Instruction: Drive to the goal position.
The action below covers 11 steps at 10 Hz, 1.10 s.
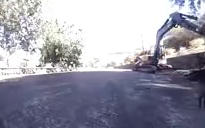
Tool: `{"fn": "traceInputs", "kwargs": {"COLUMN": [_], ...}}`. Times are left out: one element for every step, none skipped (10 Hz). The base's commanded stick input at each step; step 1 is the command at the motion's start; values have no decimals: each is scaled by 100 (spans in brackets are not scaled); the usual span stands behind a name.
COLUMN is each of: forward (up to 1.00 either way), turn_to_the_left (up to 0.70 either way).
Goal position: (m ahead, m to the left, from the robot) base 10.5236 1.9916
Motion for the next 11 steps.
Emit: {"fn": "traceInputs", "kwargs": {"forward": [50,50,50,50,50,50,50,50,50,50,50], "turn_to_the_left": [0,0,0,0,0,0,0,0,0,0,0]}}
